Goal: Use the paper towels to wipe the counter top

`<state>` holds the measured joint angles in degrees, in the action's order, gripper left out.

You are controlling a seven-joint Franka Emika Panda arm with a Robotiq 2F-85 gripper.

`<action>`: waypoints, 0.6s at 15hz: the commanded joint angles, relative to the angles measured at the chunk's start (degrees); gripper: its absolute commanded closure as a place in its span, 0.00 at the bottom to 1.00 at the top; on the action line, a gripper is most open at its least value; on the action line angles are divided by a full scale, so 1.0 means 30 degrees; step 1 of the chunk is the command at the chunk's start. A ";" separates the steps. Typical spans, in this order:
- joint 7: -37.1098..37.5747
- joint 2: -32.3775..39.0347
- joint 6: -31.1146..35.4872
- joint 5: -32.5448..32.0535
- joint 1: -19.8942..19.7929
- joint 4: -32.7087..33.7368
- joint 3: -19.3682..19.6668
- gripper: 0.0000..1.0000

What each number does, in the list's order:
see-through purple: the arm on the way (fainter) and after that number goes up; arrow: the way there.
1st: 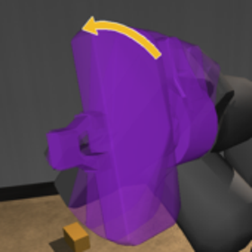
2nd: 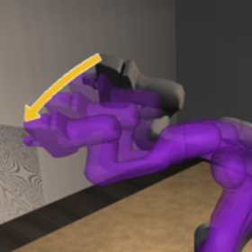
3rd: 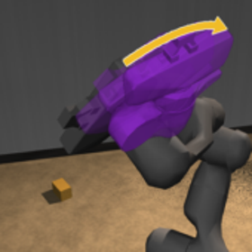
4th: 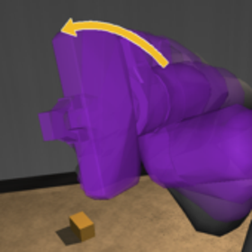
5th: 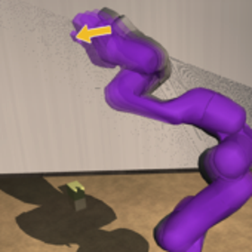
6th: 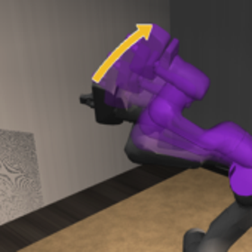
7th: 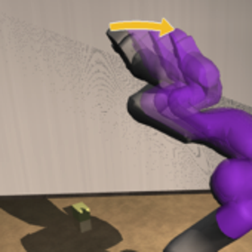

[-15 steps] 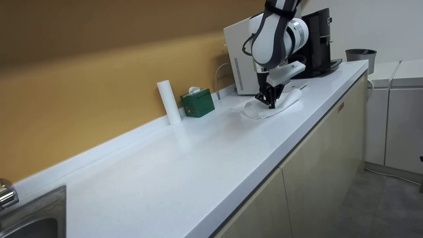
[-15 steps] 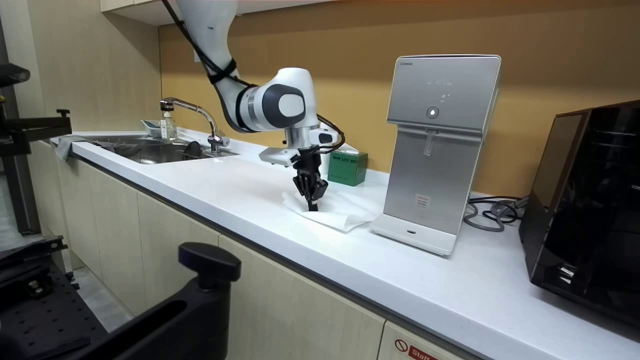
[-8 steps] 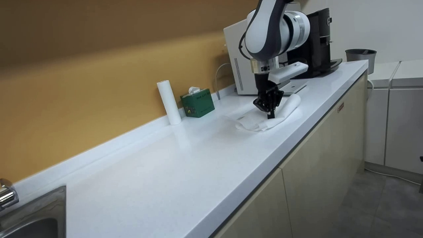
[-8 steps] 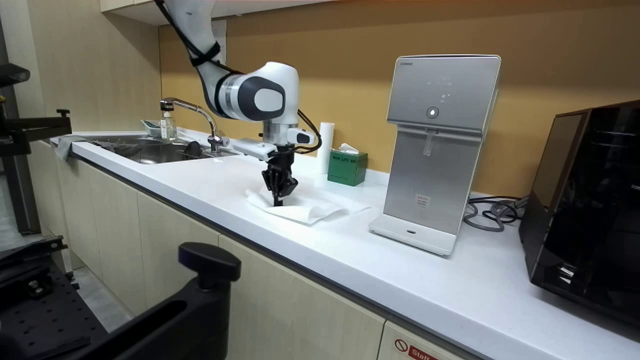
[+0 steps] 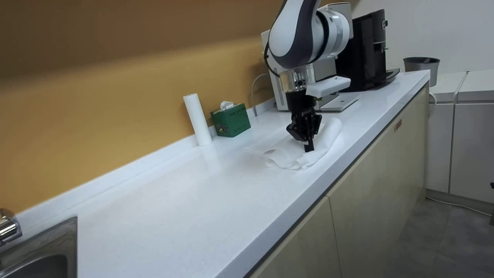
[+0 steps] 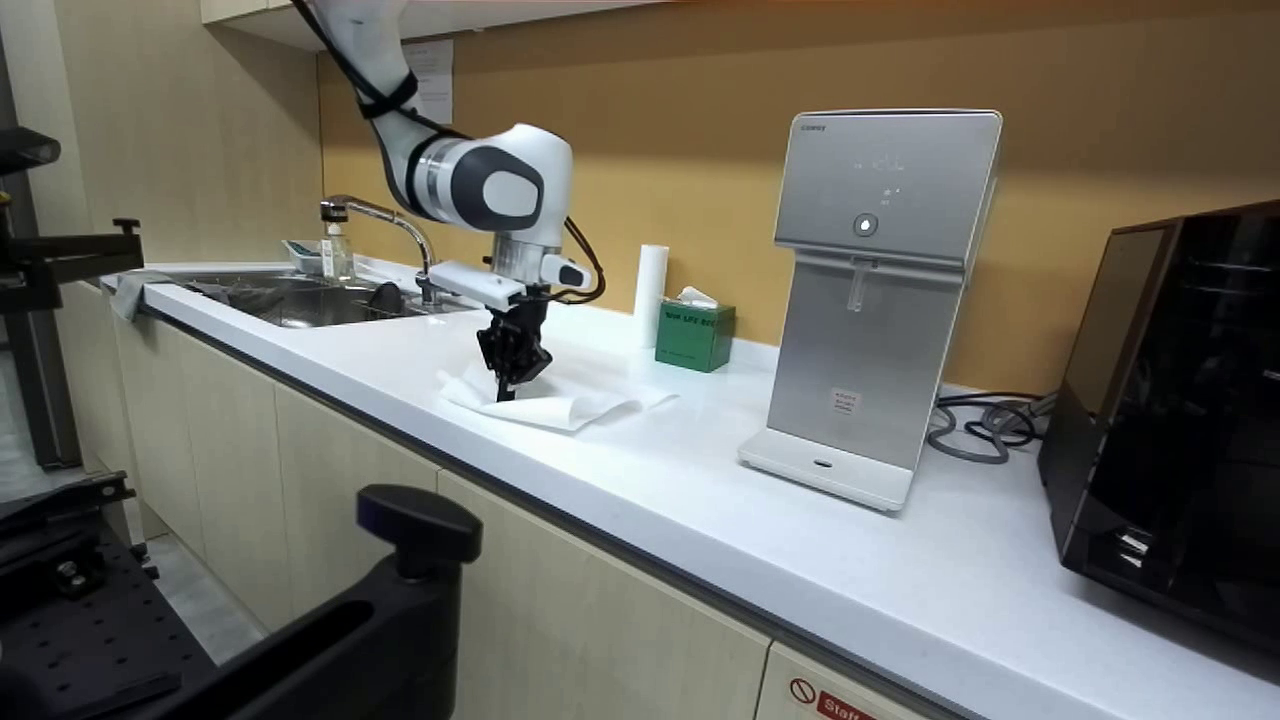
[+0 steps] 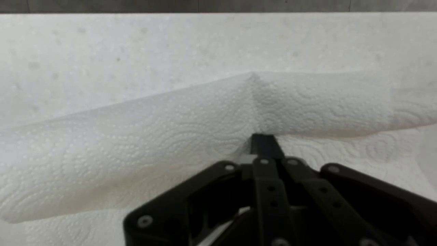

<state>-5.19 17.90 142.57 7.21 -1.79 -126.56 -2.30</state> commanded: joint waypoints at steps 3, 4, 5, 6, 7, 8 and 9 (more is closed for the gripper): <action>0.0464 0.0995 -0.0998 -0.0360 0.0224 0.0862 0.0096 0.68; 0.0331 0.0851 -0.1278 -0.0243 0.0195 0.0961 0.0016 0.61; 0.0229 0.0643 -0.1537 -0.0105 0.0198 0.1038 -0.0099 0.56; 0.0240 0.0485 -0.1913 -0.0051 0.0233 0.1149 -0.0173 0.49; 0.0231 0.0337 -0.2353 -0.0004 0.0273 0.1271 -0.0233 0.42; 0.0245 0.0138 -0.2830 0.0105 0.0314 0.1386 -0.0303 0.35; 0.0306 -0.0065 -0.3310 0.0095 0.0383 0.1537 -0.0327 0.27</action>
<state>-5.16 18.87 137.07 6.95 -1.06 -123.74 -2.96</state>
